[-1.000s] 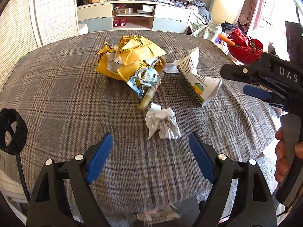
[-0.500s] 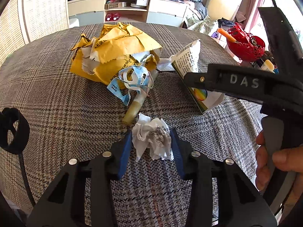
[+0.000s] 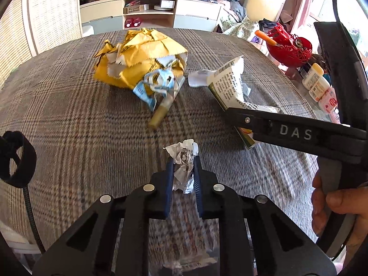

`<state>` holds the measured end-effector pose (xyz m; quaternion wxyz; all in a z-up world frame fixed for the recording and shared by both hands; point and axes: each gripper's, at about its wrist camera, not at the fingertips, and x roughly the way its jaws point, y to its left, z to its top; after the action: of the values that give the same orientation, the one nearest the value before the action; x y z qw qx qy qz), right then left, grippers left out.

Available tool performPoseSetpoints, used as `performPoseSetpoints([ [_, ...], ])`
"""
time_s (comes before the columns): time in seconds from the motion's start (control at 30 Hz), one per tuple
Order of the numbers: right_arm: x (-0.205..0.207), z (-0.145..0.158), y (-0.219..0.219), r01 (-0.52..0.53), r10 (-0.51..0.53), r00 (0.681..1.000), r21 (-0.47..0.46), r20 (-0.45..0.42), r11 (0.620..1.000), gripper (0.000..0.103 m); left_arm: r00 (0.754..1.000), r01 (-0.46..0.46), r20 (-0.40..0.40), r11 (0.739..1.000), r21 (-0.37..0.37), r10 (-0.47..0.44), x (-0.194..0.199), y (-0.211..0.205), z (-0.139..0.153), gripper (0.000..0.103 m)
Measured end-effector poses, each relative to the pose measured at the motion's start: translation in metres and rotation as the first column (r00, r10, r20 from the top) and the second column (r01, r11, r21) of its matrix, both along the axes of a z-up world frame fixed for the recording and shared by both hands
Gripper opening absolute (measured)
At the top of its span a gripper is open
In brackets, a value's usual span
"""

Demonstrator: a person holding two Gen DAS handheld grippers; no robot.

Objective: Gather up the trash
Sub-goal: 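Carry the paper and box over the bin and open both tools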

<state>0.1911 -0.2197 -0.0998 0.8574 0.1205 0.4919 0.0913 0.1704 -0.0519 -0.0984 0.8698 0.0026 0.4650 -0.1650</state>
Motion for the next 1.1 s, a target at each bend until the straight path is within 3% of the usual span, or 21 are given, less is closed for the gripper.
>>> performPoseSetpoints([
  [0.63, -0.142, -0.011, -0.004, -0.008, 0.008, 1.000, 0.069, -0.006, 0.998, 0.066, 1.000, -0.004, 0.002, 1.000, 0.007, 0.004, -0.147, 0.019, 0.000, 0.015],
  [1.1, -0.192, -0.081, 0.009, -0.009, 0.017, 0.991, 0.065, -0.130, 0.998, 0.065, 0.991, -0.015, -0.135, 0.999, 0.035, 0.020, -0.197, 0.024, -0.072, 0.015],
])
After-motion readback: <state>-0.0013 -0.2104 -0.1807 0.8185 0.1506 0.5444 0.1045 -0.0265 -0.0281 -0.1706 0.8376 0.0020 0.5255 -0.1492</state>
